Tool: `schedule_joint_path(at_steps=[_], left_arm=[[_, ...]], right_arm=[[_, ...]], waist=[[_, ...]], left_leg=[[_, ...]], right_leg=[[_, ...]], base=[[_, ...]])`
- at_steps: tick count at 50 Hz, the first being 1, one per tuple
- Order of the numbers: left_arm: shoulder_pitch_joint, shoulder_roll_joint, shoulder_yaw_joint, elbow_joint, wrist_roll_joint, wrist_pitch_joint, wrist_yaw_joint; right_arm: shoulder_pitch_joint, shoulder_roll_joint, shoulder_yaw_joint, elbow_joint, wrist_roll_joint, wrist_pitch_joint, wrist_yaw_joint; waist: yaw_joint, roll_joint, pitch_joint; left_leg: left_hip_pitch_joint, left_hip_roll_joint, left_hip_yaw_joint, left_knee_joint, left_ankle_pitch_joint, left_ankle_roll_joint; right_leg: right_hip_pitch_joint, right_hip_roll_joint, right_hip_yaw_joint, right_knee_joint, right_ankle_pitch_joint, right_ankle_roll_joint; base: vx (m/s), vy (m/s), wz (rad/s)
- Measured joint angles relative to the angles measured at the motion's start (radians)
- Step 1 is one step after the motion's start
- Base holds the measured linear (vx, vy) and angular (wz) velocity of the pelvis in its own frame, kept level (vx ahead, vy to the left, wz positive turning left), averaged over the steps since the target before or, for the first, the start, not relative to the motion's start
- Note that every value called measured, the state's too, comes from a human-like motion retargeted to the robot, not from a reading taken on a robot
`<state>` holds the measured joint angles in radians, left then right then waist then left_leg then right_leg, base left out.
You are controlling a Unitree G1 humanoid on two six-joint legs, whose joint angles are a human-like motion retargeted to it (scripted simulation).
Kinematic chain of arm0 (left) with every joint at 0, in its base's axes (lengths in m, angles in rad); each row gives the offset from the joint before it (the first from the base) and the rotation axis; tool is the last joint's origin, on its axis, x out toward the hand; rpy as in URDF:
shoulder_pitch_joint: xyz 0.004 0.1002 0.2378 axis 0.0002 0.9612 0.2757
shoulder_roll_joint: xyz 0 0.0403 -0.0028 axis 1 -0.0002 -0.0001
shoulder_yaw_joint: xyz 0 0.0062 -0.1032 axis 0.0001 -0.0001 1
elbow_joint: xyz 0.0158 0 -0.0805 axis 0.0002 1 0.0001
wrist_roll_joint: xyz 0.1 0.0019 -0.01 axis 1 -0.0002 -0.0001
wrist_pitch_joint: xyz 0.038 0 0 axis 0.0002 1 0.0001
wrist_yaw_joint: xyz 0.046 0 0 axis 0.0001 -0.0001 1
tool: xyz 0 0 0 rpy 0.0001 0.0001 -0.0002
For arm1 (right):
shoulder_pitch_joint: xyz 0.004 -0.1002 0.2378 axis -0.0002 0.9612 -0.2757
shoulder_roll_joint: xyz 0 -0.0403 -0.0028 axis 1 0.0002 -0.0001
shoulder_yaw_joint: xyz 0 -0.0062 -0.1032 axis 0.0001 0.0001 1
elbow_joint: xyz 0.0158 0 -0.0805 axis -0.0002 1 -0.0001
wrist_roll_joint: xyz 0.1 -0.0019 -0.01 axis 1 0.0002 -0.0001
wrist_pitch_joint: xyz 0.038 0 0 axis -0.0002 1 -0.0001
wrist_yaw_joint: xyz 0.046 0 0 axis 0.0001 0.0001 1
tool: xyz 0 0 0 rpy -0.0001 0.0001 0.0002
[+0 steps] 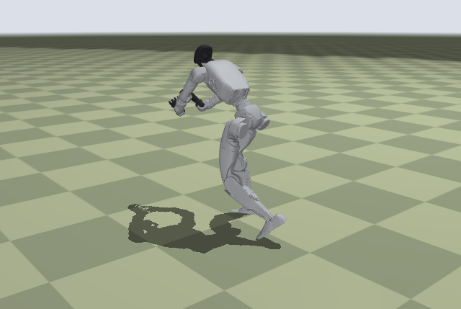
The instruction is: Sport exercise
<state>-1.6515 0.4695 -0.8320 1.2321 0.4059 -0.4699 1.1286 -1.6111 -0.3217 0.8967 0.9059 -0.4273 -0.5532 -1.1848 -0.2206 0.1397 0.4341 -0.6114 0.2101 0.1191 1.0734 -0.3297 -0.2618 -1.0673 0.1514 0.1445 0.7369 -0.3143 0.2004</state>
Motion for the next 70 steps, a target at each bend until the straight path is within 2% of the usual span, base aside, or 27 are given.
schedule_joint_path(at_steps=[8,19,32,48,70], left_arm=[[0.062,0.003,-0.009,-0.019,0.006,-0.008,0.008],[0.395,0.03,0.019,-0.115,0.098,0.006,0.039],[0.688,-0.004,0.023,0.02,0.204,0.049,0.018],[0.792,-0.079,0.03,0.131,0.249,0.099,0.009],[0.914,-0.125,0.044,0.141,0.215,0.121,-0.014]], right_arm=[[0.026,0.005,-0.009,0.012,0.028,-0.011,-0.005],[0.259,-0.008,-0.043,-0.031,0.04,-0.024,-0.004],[0.501,0.046,-0.049,0.105,0.056,-0.038,0.048],[0.693,0.072,-0.042,0.18,0.063,-0.043,0.108],[0.924,0.095,-0.06,0.097,0.073,-0.028,0.106]], waist=[[0.001,-0.013,-0.011],[0.01,-0.05,-0.038],[0.024,-0.1,-0.052],[0.039,-0.112,-0.066],[0.057,-0.081,-0.091]], left_leg=[[0.033,-0.011,-0.011,-0.02,0.047,0.0],[0.156,-0.002,-0.027,-0.021,0.075,0.0],[0.334,0.041,-0.042,-0.017,0.039,0.0],[0.48,0.089,-0.063,-0.012,-0.01,0.0],[0.585,0.122,-0.093,-0.005,-0.044,0.0]], right_leg=[[0.047,-0.003,0.006,-0.033,0.007,0.008],[0.192,0.007,-0.005,-0.044,-0.048,0.002],[0.388,0.023,-0.054,-0.029,-0.132,-0.026],[0.581,0.042,-0.115,-0.064,-0.168,-0.062],[0.732,0.088,-0.143,-0.11,-0.156,-0.084]], base=[[0.0,0.0,0.0],[0.06,0.02,0.0],[0.05,0.0,0.06],[0.0,0.0,0.0],[0.0,0.0,-0.01]])
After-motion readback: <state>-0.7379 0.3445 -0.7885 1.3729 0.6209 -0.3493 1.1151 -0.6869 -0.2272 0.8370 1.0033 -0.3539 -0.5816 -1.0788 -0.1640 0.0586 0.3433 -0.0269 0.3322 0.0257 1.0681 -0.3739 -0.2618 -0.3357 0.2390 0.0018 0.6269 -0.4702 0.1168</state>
